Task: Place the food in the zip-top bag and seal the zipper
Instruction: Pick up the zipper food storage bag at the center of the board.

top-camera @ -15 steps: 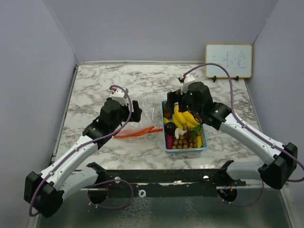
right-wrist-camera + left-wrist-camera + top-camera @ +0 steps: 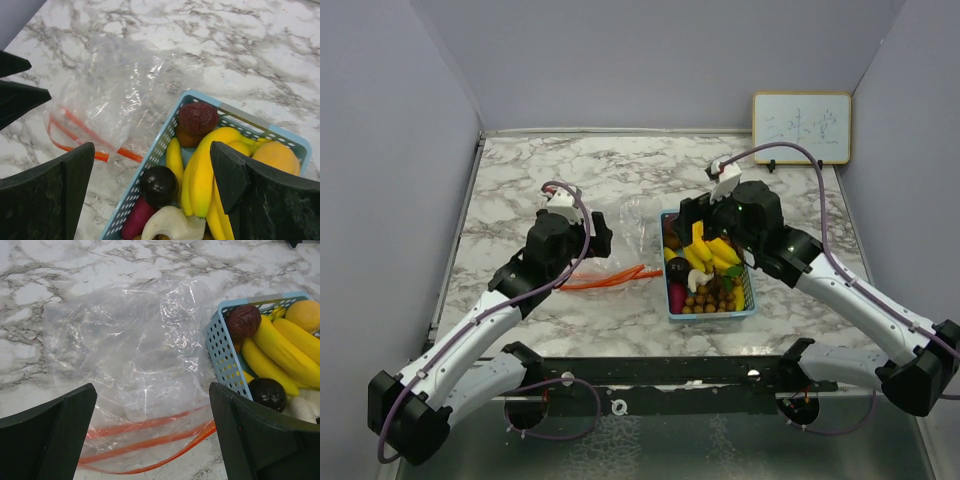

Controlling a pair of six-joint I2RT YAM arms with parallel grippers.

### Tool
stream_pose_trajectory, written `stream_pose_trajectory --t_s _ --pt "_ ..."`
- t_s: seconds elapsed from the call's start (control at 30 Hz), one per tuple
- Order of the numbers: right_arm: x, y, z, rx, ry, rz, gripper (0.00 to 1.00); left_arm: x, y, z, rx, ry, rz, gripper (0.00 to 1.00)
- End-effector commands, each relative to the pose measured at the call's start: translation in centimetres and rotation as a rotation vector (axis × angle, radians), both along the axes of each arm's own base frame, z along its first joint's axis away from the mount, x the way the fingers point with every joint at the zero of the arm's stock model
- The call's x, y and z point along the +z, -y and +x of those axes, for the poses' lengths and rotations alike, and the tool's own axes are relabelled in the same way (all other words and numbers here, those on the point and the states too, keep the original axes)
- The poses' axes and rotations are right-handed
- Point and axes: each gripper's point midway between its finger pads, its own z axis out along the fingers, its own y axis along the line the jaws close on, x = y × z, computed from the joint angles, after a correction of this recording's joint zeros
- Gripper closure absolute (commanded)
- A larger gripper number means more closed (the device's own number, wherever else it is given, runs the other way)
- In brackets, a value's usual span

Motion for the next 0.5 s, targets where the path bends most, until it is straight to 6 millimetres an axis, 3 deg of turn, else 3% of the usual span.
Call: stream_pose_trajectory --t_s 0.0,0.23,0.47 --pt "-1.7 -4.3 -1.8 0.229 -0.057 0.057 0.01 1.9 -2.8 0.2 0.169 0.026 -0.024 0.01" --pt "-5.2 -10.1 -5.1 0.405 -0.126 0.051 0.00 3.4 -7.2 -1.2 0.368 0.098 -0.068 0.02" --pt "-9.0 -12.4 -6.2 0.477 -0.135 -0.047 0.04 5.4 -9.7 -2.5 0.463 0.181 -0.131 0.04"
